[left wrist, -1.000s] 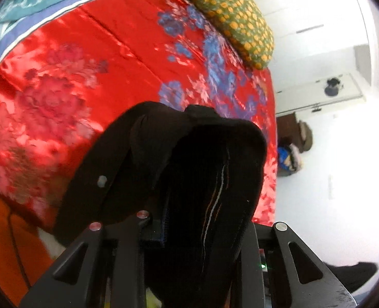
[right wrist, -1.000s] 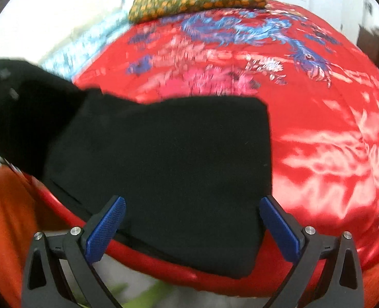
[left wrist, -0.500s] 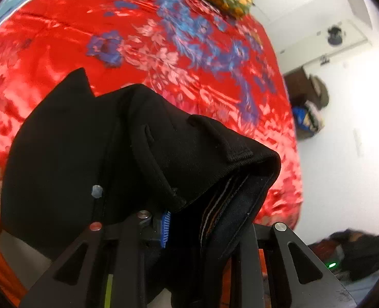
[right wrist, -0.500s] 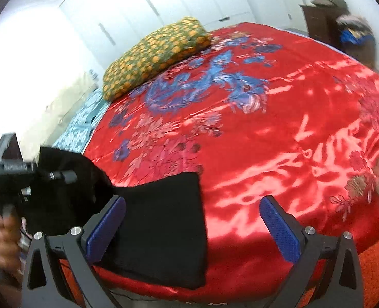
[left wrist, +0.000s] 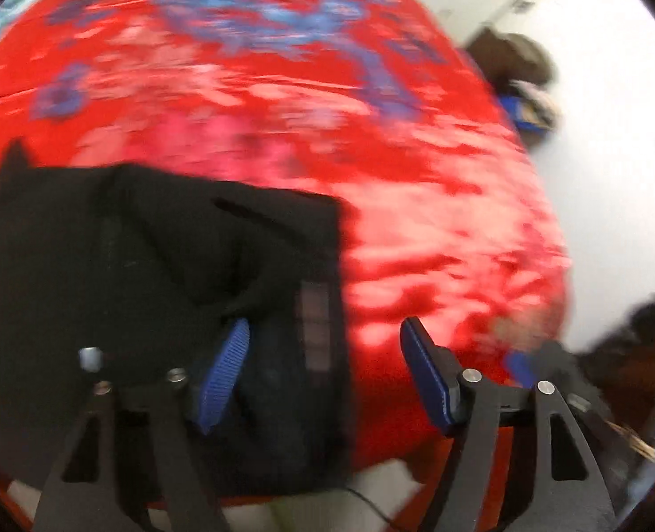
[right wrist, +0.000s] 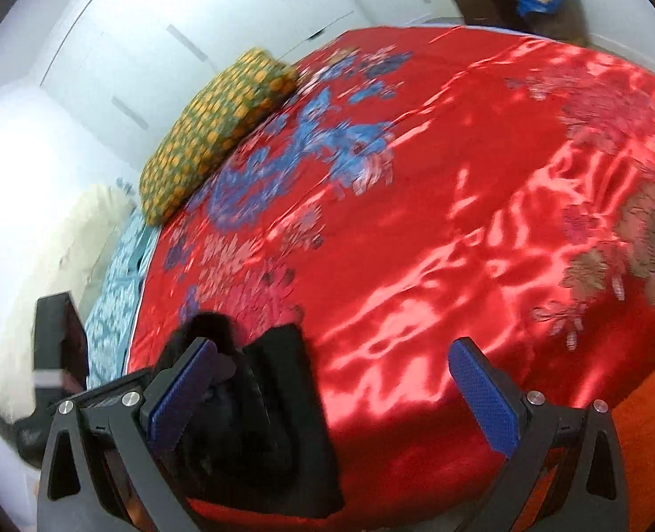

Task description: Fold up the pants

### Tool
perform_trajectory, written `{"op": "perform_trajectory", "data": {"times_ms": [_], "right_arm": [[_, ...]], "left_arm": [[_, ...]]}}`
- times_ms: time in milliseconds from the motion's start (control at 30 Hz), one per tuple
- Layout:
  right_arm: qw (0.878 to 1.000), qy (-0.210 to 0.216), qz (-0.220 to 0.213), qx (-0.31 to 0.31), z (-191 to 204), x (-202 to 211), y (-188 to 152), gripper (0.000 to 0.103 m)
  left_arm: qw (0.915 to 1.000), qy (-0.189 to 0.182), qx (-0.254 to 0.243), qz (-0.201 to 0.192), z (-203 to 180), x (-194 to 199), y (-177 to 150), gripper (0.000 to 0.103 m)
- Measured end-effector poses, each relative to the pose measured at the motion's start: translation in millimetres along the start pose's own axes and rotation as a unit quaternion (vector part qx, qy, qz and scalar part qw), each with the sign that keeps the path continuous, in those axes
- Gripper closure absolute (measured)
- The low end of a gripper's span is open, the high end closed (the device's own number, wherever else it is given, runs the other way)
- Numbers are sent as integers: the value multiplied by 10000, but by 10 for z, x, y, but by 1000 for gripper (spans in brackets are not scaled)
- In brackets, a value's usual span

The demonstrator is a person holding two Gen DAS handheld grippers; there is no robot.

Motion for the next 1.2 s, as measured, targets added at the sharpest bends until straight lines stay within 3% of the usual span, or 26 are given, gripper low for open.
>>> {"op": "perform_trajectory", "data": {"times_ms": [100, 167, 233, 333, 400, 433, 500, 633, 667, 767, 967, 1100, 1200], "right_arm": [[9994, -30, -175, -304, -165, 81, 65, 0], [9991, 51, -173, -382, -205, 92, 86, 0], [9990, 319, -42, -295, -138, 71, 77, 0], [9900, 1249, 495, 437, 286, -42, -78, 0], [9682, 1707, 1149, 1425, 705, -174, -373, 1], [9624, 1674, 1280, 1712, 801, -210, -482, 3], [9485, 1390, 1558, 2383, 980, -344, -717, 14], [9423, 1130, 1917, 2501, 999, -602, -832, 28], [9394, 1153, 2070, 2477, 992, -665, -856, 39], [9357, 989, 2130, 2632, 987, -708, -902, 59], [9387, 679, 2070, 2672, 882, -818, -948, 58], [9305, 663, 1894, 3063, 1048, -705, -975, 86], [9462, 1208, 1710, 2469, 1062, -422, -844, 92]], "left_arm": [[9985, -403, -207, -305, -124, 341, 84, 27], [9970, -415, -281, -584, -68, 621, 161, 21], [9948, -203, -274, -960, 148, 969, 243, 14], [9900, 269, -154, -1373, 568, 1384, 227, 13], [9869, 532, 69, -1524, 930, 1592, 127, 13], [9855, 608, 232, -1567, 1114, 1663, 58, 13], [9835, 670, 559, -1587, 1461, 1724, -116, 13], [9795, 878, 1026, -1497, 1941, 1591, -485, 13], [9787, 911, 1127, -1454, 2056, 1534, -595, 13], [9791, 1060, 1181, -1269, 2240, 1329, -781, 13], [9776, 1179, 1218, -1247, 2345, 1260, -804, 13], [9761, 1307, 982, -1432, 2261, 1348, -750, 13], [9762, 1345, 803, -1500, 2173, 1378, -738, 13]]}}
Point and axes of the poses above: each gripper's, at about its wrist camera, not at the fingertips, and x roughly against the way its jaws point, z to its left, y to its top, the point moved 4 cm from there along -x, roughly the way its jaws point
